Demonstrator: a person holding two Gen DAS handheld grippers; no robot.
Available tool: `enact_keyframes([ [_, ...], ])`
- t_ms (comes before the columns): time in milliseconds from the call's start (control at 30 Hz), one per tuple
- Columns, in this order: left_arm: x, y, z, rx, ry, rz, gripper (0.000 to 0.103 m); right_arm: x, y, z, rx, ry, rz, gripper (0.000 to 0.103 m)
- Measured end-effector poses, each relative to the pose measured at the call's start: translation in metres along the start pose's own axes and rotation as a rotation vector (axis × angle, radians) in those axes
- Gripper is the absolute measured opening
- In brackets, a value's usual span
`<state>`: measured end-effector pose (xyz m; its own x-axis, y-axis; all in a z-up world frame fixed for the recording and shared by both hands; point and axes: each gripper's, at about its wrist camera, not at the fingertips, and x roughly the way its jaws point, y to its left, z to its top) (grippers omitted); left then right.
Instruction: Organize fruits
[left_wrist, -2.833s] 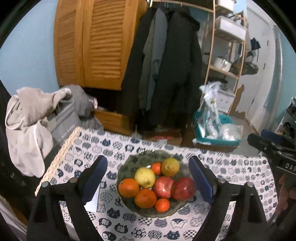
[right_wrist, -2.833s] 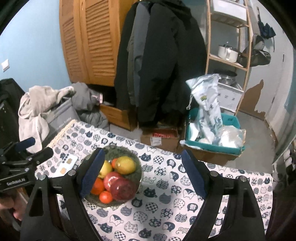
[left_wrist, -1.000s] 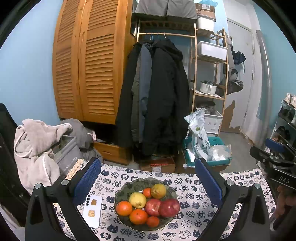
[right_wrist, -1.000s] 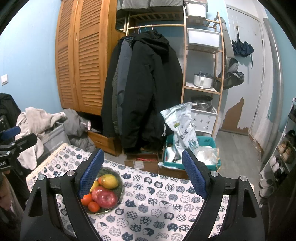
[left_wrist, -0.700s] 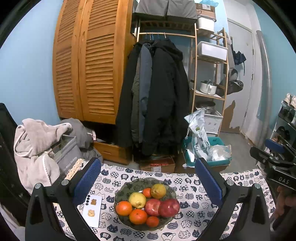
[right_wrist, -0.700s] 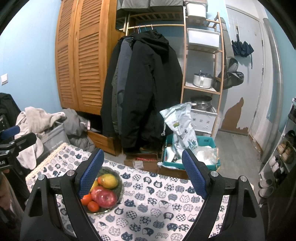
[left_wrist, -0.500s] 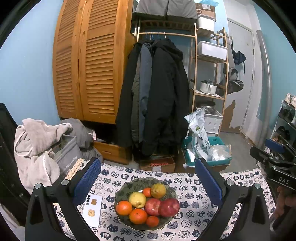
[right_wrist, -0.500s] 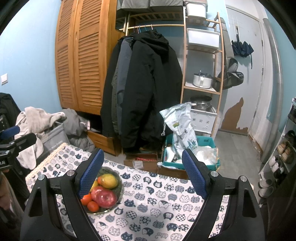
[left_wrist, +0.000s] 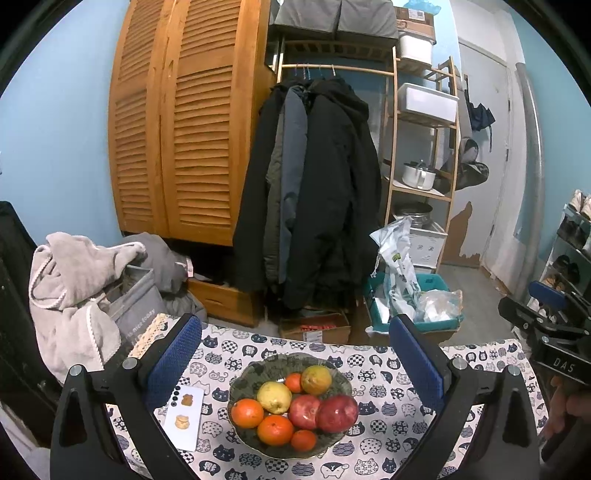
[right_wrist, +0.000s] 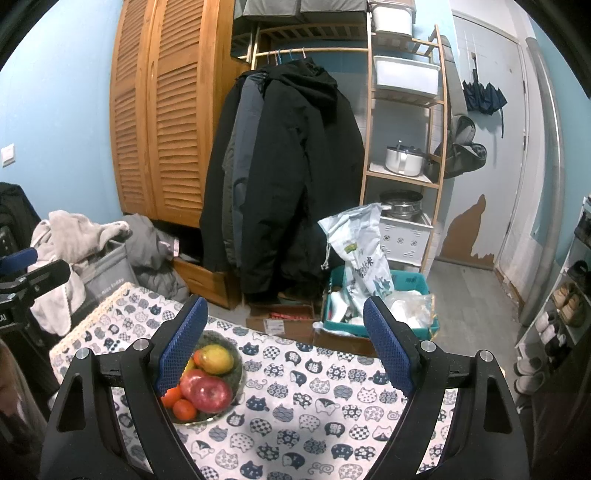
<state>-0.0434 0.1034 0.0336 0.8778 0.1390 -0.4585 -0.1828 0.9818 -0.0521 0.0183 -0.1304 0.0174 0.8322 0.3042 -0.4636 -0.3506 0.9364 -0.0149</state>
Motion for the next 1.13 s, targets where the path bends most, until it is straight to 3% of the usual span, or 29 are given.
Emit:
enact_keyframes([
  [1133, -0.0045, -0.0021, 0.0081, 0.002, -0.015, 0.037, 0.102, -0.0013, -0.0045, -0.0008, -0.005, -0.001, -0.001, 0.085],
])
